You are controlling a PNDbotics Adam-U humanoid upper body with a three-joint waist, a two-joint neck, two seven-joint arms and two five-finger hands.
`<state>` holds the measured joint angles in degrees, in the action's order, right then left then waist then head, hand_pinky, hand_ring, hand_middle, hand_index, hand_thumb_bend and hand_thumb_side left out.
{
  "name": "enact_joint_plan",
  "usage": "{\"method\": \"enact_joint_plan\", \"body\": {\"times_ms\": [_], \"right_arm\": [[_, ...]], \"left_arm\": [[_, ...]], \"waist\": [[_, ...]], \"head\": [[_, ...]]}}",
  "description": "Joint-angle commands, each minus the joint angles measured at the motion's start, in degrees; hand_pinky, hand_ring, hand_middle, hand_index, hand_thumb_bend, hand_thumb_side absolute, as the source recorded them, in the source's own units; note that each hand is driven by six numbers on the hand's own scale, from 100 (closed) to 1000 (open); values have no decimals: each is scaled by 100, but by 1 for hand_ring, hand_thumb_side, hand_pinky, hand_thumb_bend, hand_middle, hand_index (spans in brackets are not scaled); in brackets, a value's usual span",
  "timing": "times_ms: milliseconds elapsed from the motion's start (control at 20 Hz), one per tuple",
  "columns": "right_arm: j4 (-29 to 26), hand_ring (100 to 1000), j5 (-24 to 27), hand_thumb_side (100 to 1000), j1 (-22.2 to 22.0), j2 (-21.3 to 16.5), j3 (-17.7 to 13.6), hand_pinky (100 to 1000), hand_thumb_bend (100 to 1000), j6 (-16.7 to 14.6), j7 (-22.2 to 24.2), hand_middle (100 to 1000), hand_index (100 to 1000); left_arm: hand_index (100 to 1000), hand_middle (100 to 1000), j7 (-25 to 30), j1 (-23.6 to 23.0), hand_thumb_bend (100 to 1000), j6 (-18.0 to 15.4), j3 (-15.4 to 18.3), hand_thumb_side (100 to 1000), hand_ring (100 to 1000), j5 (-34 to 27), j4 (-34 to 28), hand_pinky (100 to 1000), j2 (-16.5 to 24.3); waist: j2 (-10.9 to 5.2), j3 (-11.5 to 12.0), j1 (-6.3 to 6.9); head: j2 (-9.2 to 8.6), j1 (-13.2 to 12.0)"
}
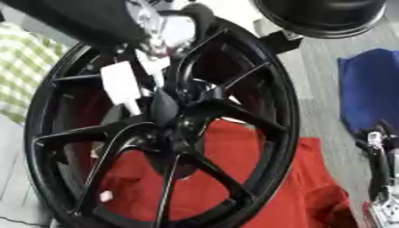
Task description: Pull the pin out of the wheel hub.
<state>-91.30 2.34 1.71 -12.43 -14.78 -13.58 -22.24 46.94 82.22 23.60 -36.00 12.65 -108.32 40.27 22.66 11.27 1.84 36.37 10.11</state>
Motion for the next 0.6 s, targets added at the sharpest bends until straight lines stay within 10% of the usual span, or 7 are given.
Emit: {"method": "enact_joint_plan", "body": {"times_ms": [50,600], "right_arm": [[-122,738,-27,727,17,-105,-11,735,100,3,-25,657,917],[-137,738,-15,729,41,-122,-8,735,100,9,-44,656,918]], "left_arm": [[870,764,503,6,100,405,21,681,766,205,10,801,180],[888,803,503,-660,100,-57,71,749,799,706,197,830,660]], "waist": [[-140,-13,-7],[-109,-45,5]], "head": [[-50,-21],[-76,-66]]}}
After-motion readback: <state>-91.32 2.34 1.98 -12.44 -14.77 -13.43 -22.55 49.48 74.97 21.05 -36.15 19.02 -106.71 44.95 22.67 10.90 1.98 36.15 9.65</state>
